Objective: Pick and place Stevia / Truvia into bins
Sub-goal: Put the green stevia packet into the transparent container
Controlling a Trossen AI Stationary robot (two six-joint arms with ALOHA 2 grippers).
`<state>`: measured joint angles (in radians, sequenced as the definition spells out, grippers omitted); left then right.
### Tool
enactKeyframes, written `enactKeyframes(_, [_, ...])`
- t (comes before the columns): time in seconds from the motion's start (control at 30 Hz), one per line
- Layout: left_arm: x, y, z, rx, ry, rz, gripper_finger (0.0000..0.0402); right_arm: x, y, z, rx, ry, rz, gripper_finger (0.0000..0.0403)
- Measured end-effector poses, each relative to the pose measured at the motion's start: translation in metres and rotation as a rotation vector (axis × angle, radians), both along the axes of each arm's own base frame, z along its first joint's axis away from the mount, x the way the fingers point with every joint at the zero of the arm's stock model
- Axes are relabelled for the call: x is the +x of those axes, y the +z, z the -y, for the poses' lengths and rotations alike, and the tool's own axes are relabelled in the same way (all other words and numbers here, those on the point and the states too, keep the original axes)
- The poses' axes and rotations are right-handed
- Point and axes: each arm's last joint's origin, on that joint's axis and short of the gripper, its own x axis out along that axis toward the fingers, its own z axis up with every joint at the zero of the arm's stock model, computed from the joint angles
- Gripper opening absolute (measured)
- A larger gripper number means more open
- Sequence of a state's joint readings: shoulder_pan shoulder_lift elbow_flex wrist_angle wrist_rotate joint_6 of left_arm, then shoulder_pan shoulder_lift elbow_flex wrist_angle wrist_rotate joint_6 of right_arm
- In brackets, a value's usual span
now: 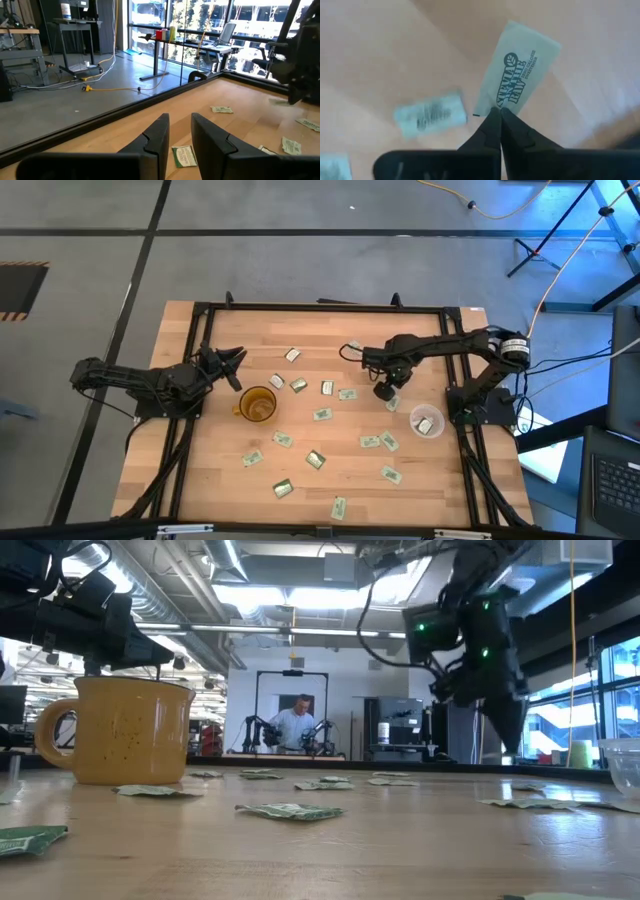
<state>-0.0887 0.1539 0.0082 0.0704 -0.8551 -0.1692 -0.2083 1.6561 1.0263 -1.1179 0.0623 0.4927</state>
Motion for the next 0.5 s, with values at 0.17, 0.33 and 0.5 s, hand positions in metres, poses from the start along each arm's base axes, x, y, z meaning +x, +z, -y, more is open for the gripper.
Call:
enactKeyframes(0.17, [0.0,0.0,0.0,0.0,0.0,0.0,0.0075,-0.002,0.033,-0.033,0.001,0.057,0.003,0.0])
enactKeyframes(0.33, [0.0,0.0,0.0,0.0,0.001,0.0,0.0075,-0.028,0.063,-0.074,0.055,-0.023,0.117,0.0])
enactKeyframes(0.5, [0.0,0.0,0.0,0.0,0.003,0.0,0.0075,-0.059,0.062,-0.105,0.095,-0.15,0.119,0.0])
